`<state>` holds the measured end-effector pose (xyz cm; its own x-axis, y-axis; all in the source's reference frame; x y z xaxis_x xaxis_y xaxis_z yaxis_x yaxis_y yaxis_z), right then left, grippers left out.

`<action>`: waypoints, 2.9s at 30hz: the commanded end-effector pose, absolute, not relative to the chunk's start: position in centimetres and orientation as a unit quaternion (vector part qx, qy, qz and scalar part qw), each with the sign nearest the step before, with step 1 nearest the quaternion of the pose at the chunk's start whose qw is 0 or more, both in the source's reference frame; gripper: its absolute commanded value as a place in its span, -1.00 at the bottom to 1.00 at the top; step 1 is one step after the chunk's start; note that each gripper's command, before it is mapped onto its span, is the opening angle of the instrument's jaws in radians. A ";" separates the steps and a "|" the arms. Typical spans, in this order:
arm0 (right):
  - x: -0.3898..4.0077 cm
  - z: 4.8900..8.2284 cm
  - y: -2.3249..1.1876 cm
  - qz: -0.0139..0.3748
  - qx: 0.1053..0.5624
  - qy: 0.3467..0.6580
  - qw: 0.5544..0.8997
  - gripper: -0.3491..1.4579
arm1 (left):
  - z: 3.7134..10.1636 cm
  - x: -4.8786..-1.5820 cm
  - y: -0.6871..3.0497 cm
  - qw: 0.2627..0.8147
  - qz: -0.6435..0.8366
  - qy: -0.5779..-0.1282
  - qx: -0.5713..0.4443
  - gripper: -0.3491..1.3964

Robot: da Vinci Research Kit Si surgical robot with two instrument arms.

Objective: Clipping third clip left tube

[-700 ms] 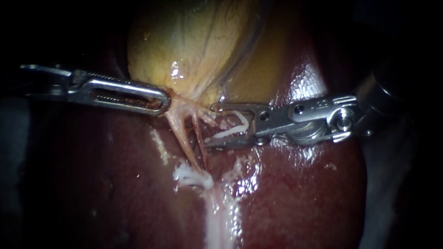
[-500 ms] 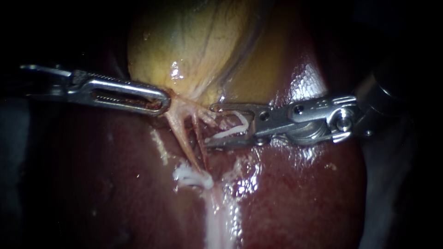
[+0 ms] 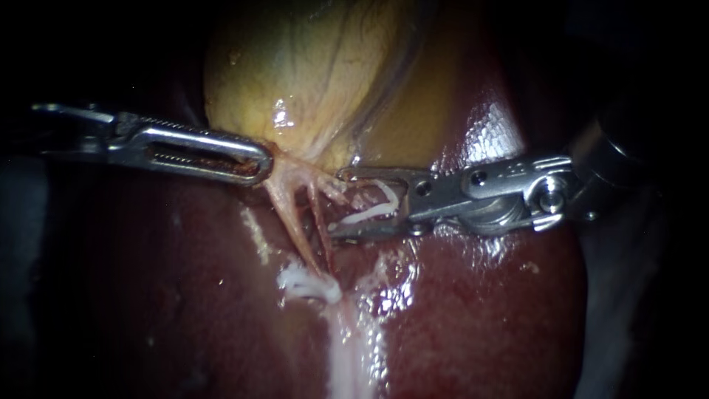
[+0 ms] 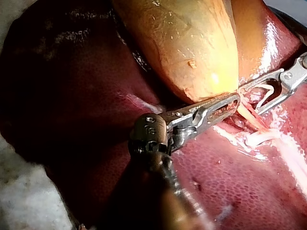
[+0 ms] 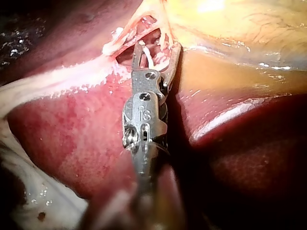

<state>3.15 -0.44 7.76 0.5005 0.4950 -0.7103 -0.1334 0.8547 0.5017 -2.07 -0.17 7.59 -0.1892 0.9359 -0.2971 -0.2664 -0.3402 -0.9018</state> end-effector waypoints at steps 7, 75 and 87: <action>3.12 7.73 -0.46 0.185 0.196 0.463 0.844 -0.14 | 7.59 -2.07 -0.17 0.443 0.679 -0.366 -0.457 -1.00; 3.21 7.23 -0.70 0.186 0.288 0.525 0.779 -0.12 | 7.59 -2.05 -0.17 0.443 0.679 -0.366 -0.457 -1.00; 3.37 7.28 -0.74 0.184 0.292 0.527 0.777 -0.12 | 7.59 -2.06 -0.17 0.443 0.679 -0.366 -0.457 -1.00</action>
<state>3.39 -0.75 7.29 0.3763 0.5938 -0.7112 0.0204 0.7621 0.6471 -2.05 -0.17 7.59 -0.1899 0.9357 -0.2973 -0.2656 -0.3405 -0.9020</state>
